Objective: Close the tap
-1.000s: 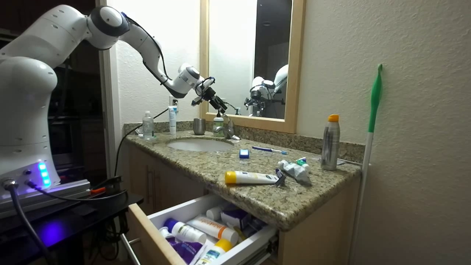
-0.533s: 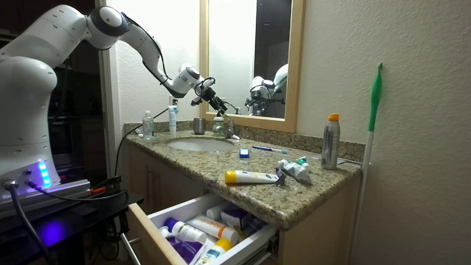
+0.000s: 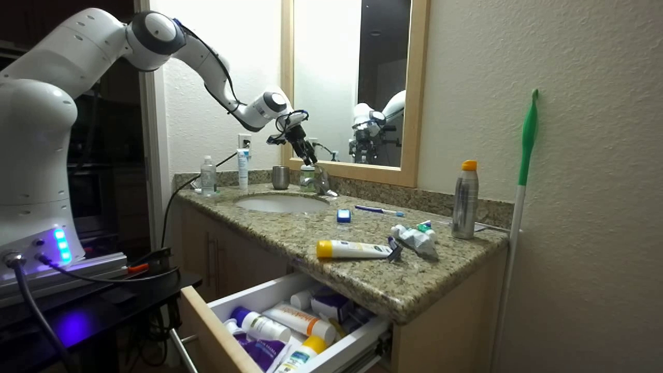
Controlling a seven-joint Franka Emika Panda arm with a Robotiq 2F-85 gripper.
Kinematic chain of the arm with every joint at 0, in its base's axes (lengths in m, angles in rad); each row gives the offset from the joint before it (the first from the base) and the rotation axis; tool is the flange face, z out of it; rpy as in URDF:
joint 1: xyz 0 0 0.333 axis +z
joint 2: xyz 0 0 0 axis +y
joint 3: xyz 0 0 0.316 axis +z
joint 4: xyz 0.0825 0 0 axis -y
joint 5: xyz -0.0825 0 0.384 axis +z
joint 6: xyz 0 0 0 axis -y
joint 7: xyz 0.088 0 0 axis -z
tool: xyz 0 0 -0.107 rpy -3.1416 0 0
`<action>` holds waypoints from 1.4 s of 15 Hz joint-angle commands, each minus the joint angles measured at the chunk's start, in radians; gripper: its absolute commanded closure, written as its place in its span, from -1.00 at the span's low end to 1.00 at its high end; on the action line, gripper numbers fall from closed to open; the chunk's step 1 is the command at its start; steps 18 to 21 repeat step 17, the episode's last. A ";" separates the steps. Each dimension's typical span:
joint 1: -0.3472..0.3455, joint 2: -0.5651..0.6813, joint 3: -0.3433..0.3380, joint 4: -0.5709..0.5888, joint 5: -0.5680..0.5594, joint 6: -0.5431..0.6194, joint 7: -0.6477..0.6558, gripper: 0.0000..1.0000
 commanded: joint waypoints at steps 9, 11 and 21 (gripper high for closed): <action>-0.070 0.146 0.055 0.294 0.286 -0.393 -0.156 -1.00; -0.080 0.166 0.061 0.336 0.319 -0.421 -0.154 -1.00; -0.077 0.156 0.045 0.355 0.356 -0.462 -0.147 -1.00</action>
